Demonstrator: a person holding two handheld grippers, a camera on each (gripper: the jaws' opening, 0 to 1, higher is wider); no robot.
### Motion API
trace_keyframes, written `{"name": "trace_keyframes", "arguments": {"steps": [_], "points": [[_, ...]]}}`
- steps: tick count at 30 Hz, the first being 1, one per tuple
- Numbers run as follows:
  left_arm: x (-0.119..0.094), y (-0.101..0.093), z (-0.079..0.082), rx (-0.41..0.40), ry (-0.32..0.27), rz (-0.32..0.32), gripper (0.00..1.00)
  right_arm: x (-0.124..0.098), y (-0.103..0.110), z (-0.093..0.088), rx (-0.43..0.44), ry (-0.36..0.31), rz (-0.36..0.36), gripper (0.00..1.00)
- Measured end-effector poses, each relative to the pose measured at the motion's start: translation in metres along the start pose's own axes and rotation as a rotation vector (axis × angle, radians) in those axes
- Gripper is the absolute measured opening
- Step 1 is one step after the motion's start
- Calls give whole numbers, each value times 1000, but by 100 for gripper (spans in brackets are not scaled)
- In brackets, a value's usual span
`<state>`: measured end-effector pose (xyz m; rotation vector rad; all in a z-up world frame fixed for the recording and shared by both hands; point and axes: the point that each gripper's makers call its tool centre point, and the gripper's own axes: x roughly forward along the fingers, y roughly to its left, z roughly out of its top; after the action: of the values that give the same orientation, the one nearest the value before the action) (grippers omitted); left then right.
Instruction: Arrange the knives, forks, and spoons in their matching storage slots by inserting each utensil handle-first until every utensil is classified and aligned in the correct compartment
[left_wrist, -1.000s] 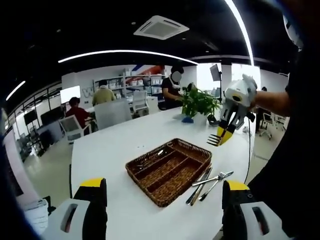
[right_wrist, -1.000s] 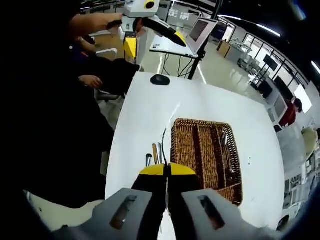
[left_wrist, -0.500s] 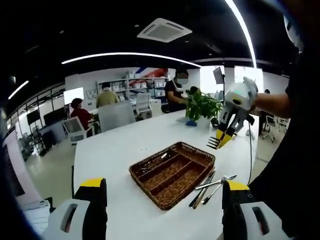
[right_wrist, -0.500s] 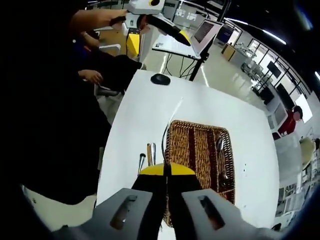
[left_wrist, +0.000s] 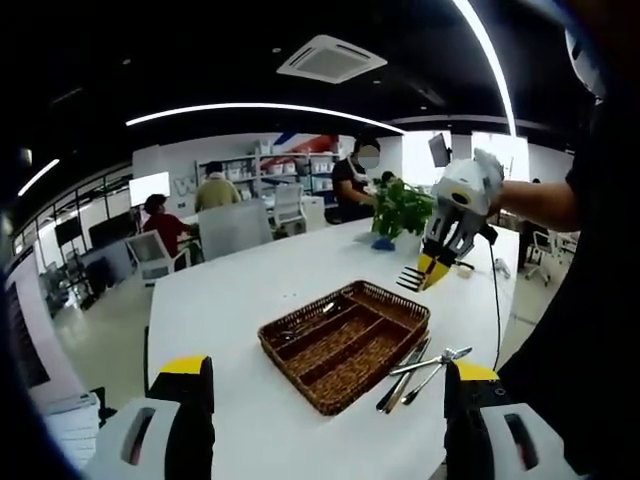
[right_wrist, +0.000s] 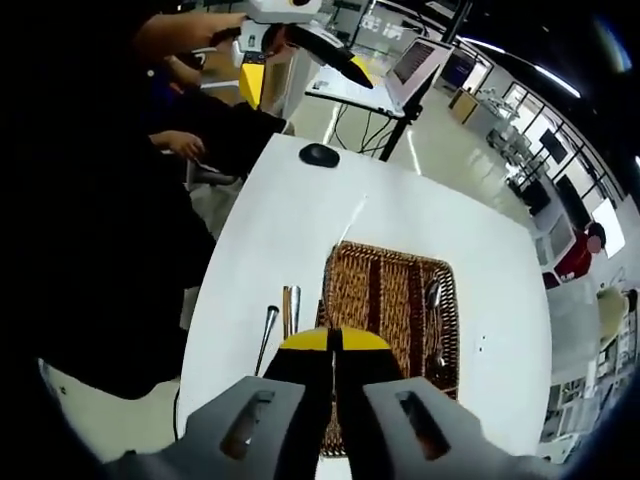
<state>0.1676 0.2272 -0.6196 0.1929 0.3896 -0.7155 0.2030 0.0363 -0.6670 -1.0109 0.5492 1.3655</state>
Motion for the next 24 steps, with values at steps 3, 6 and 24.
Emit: {"name": "trace_keyframes", "arguments": {"steps": [3, 6, 24], "points": [[0, 1, 0, -1, 0, 1, 100, 4, -7, -2, -2, 6, -6, 0], [0, 1, 0, -5, -2, 0, 100, 8, -15, -4, -4, 13, -14, 0], [0, -4, 1, -16, 21, -24, 100, 30, -57, -7, -17, 43, -48, 0]]}}
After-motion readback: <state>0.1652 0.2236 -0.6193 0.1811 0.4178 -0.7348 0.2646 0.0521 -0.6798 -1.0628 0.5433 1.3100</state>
